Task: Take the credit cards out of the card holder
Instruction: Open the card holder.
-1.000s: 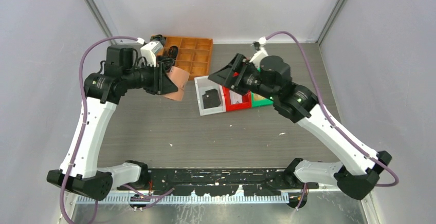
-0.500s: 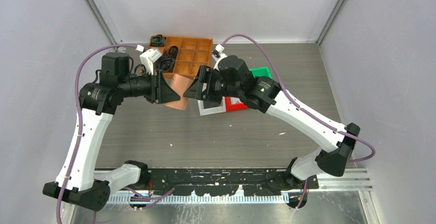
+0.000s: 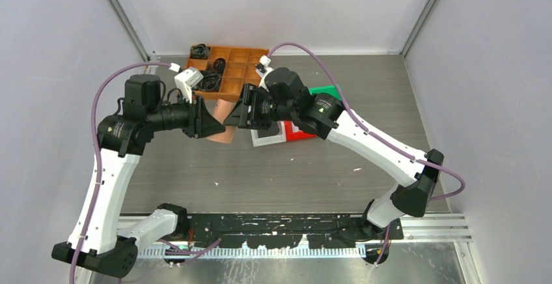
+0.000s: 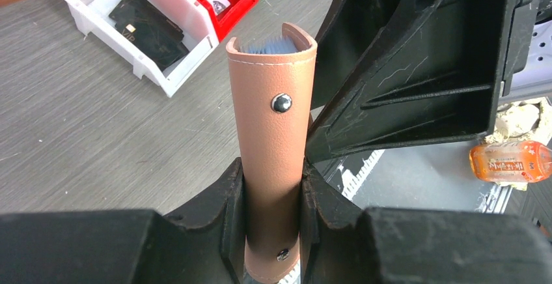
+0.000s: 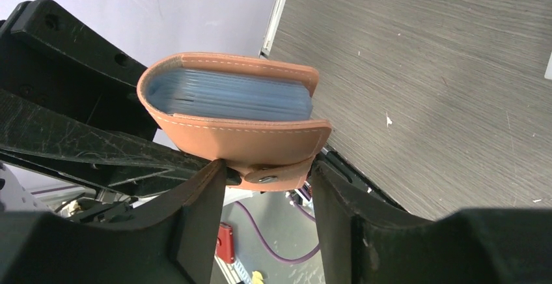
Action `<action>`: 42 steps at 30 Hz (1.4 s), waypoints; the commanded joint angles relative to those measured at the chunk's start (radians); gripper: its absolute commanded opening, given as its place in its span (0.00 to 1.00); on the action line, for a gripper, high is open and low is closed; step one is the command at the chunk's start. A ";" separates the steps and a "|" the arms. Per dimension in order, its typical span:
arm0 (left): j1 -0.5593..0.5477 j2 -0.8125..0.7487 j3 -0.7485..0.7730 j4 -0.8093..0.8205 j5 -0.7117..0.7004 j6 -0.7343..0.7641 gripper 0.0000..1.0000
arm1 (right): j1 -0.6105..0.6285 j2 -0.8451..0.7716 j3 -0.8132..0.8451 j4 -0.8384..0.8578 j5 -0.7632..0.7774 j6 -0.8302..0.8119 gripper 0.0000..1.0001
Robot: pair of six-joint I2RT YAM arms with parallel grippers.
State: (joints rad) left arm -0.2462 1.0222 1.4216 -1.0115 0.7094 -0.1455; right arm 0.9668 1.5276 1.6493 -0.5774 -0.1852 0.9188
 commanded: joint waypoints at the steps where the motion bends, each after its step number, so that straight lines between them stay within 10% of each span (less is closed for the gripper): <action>1: 0.004 -0.023 0.020 0.117 0.041 -0.001 0.00 | 0.009 -0.001 0.053 0.002 0.000 0.001 0.54; 15: 0.004 -0.064 0.013 0.125 0.073 0.027 0.00 | 0.009 -0.004 0.048 -0.024 0.075 0.011 0.29; 22: 0.004 -0.087 0.004 0.131 0.067 0.046 0.00 | 0.009 -0.020 0.039 -0.041 0.116 0.005 0.01; 30: 0.004 -0.106 0.002 0.166 0.041 0.021 0.00 | 0.009 -0.080 -0.035 -0.046 0.157 -0.028 0.01; 36: 0.003 -0.094 0.014 0.192 0.120 -0.088 0.00 | 0.007 -0.158 -0.107 0.011 0.152 -0.056 0.63; 42: 0.004 -0.076 0.036 0.248 0.190 -0.217 0.00 | 0.007 -0.179 -0.126 0.077 0.048 -0.072 0.77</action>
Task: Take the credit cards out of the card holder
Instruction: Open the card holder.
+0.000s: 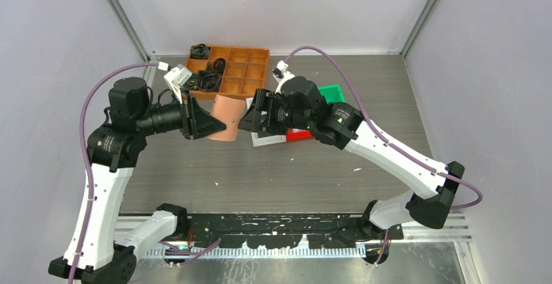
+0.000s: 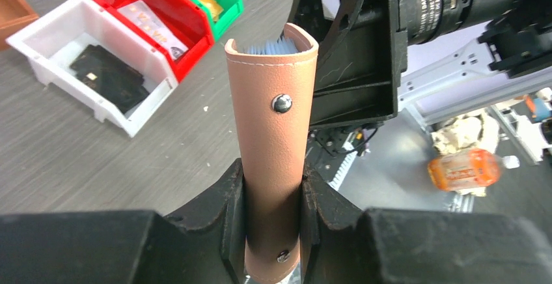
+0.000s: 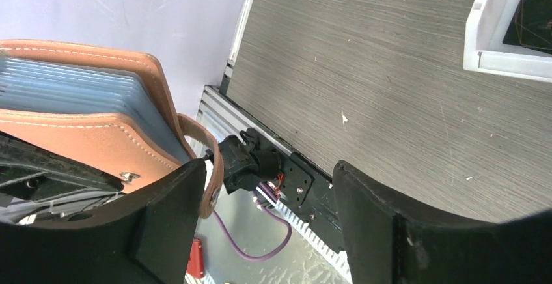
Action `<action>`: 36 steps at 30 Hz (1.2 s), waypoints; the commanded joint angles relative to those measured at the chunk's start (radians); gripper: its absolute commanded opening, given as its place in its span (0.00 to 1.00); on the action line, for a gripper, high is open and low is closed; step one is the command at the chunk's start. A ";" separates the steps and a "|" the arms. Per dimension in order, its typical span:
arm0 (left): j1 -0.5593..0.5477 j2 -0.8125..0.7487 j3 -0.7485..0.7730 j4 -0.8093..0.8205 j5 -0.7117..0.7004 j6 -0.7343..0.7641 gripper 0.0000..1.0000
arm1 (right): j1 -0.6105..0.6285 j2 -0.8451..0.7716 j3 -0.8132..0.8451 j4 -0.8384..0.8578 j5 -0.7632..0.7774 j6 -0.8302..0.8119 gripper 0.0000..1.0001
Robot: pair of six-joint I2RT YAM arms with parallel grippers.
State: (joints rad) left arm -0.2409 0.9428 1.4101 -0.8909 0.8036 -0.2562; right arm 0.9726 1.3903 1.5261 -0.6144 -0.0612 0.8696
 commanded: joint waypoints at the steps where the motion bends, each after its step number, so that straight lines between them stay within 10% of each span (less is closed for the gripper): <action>1: -0.001 0.007 0.050 0.132 0.110 -0.124 0.00 | 0.001 -0.047 -0.007 0.123 -0.091 -0.029 0.77; 11: -0.002 0.021 0.056 0.146 0.231 -0.194 0.00 | 0.001 -0.090 -0.010 0.190 -0.181 -0.077 0.58; 18: -0.001 0.007 0.040 0.142 0.234 -0.198 0.00 | 0.000 -0.107 -0.007 0.196 -0.198 -0.080 0.22; 20: -0.001 0.000 0.025 0.143 0.225 -0.194 0.12 | 0.001 -0.112 0.005 0.174 -0.198 -0.093 0.11; 24: -0.001 -0.009 0.004 0.097 0.175 -0.129 0.67 | 0.001 -0.110 0.070 0.050 -0.176 -0.162 0.01; 36: -0.001 -0.072 -0.090 0.041 0.018 0.132 0.74 | 0.061 0.040 0.380 -0.421 -0.022 -0.426 0.01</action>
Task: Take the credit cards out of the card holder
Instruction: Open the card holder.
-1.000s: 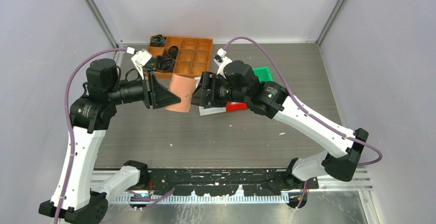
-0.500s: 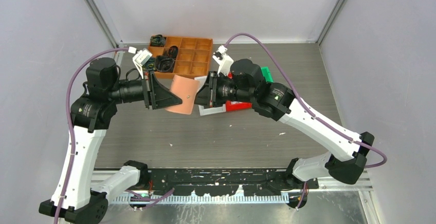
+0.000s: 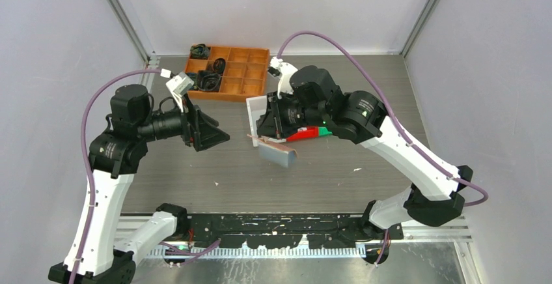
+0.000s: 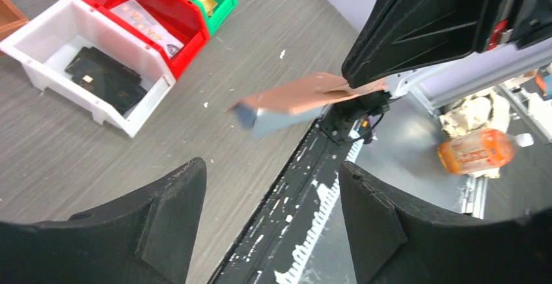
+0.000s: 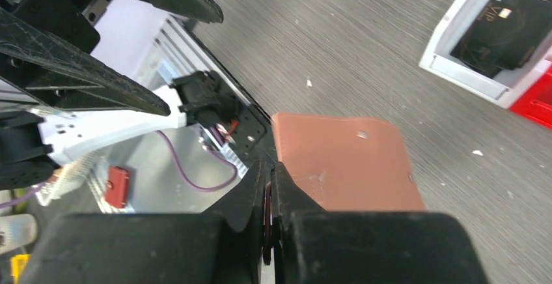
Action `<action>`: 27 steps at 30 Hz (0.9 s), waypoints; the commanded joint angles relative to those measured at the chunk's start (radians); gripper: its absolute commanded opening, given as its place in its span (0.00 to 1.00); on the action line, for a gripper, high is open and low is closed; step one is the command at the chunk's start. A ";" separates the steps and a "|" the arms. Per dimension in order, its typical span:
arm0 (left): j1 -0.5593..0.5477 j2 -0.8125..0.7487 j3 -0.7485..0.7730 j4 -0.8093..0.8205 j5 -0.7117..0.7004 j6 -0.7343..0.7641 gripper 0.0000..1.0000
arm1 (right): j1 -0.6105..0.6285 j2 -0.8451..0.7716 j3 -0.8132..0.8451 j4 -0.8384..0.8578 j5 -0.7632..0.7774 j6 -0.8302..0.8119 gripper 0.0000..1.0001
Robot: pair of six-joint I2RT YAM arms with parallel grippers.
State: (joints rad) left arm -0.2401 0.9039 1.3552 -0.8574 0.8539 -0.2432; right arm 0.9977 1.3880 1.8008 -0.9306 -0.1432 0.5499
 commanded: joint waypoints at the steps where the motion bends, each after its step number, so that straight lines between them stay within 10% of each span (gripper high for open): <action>1: -0.002 -0.042 -0.050 0.004 -0.028 0.149 0.73 | 0.049 0.058 0.123 -0.121 0.069 -0.117 0.01; 17: -0.003 -0.281 -0.327 0.050 0.049 0.548 0.71 | 0.132 0.179 0.292 -0.134 -0.035 -0.170 0.01; 27: -0.005 -0.349 -0.470 0.396 0.140 0.287 0.84 | 0.177 0.270 0.424 -0.152 -0.100 -0.187 0.01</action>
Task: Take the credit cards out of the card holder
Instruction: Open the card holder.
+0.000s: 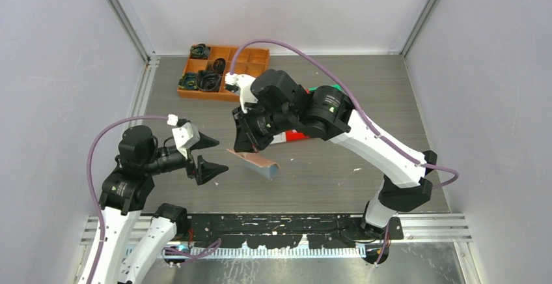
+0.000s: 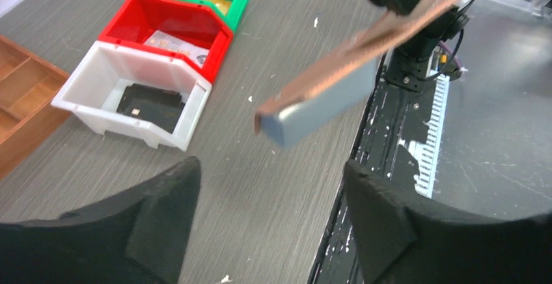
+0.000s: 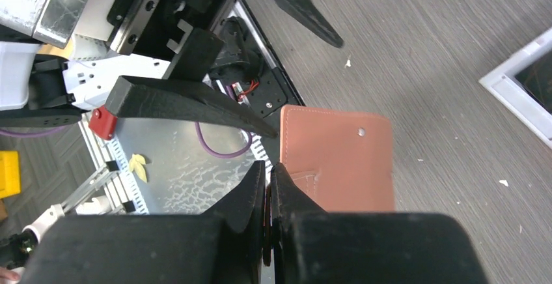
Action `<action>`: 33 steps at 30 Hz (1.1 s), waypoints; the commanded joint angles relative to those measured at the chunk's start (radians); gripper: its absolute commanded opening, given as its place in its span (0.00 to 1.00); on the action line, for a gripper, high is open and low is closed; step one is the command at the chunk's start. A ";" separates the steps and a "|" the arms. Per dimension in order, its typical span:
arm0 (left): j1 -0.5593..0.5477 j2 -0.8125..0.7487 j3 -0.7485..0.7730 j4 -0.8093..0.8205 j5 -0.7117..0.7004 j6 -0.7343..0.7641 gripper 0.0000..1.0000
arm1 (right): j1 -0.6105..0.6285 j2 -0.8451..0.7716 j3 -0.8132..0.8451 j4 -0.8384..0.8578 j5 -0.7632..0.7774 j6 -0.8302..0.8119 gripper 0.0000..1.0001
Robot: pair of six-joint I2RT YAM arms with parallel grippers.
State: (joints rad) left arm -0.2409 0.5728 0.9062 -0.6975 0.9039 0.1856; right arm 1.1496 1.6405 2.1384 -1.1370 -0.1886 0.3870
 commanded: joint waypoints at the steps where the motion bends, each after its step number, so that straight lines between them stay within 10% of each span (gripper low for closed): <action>1: -0.005 -0.013 -0.022 0.255 0.108 -0.172 0.88 | 0.030 0.025 0.100 0.049 -0.054 -0.025 0.01; 12: -0.106 0.024 0.006 0.228 0.226 -0.213 0.75 | 0.057 0.051 0.154 0.054 -0.101 -0.048 0.01; 25: -0.169 0.081 0.043 0.237 0.153 -0.259 0.00 | 0.057 0.003 0.078 0.145 -0.070 -0.035 0.01; 29: -0.169 0.091 0.077 0.208 0.098 -0.252 0.00 | 0.054 -0.059 -0.021 0.187 0.006 -0.046 0.66; 33: -0.169 0.151 0.155 0.096 0.110 -0.270 0.00 | 0.006 -0.163 -0.162 0.235 0.034 -0.062 0.95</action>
State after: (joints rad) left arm -0.4068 0.6800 0.9554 -0.5541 1.0279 -0.0536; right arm 1.1942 1.6104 2.0659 -1.0126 -0.2039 0.3466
